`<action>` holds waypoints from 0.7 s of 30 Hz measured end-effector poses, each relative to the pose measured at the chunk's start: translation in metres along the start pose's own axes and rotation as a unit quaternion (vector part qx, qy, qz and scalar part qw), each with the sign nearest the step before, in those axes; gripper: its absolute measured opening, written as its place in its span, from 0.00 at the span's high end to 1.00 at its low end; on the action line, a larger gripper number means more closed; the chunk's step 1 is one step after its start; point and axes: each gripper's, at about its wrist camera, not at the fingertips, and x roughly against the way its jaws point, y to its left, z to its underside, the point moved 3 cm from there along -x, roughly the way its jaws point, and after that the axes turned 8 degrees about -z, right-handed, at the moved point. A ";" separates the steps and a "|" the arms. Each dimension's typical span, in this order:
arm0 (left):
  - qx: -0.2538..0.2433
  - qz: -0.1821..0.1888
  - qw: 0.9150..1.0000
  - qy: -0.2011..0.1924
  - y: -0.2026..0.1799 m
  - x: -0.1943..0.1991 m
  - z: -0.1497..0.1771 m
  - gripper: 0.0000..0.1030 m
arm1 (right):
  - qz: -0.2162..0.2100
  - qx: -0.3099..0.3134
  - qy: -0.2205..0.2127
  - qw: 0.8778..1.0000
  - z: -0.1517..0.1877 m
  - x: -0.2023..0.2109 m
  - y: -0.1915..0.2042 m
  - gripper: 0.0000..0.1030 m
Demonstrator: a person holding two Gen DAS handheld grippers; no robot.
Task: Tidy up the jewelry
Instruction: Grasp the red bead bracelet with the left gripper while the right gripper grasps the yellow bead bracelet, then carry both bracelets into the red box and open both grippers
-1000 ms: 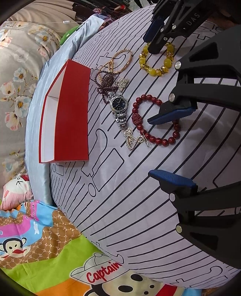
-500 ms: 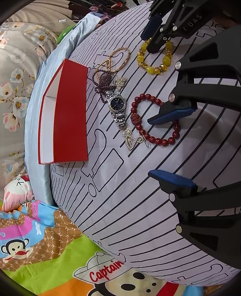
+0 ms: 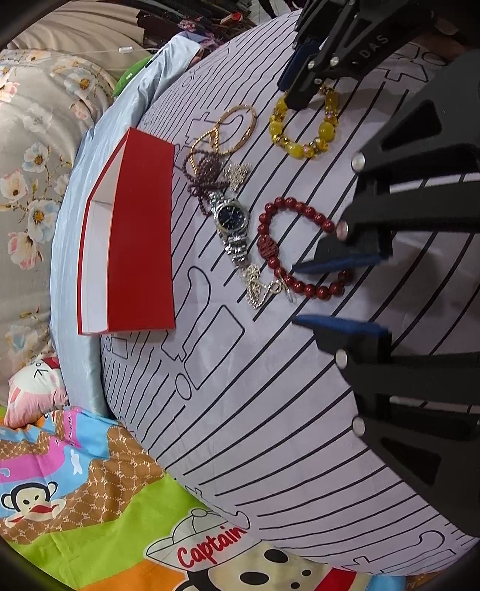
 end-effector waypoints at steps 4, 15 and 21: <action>-0.002 0.012 1.000 0.000 -0.003 0.006 0.007 0.92 | -0.004 -0.006 0.001 1.000 0.003 0.003 0.001 0.92; 0.030 0.048 0.998 0.014 0.002 0.022 0.021 0.93 | -0.033 -0.042 0.003 0.999 0.020 0.021 -0.002 0.92; 0.032 0.056 0.998 0.023 0.002 0.029 0.022 0.93 | -0.042 -0.052 0.000 0.998 0.019 0.031 -0.005 0.92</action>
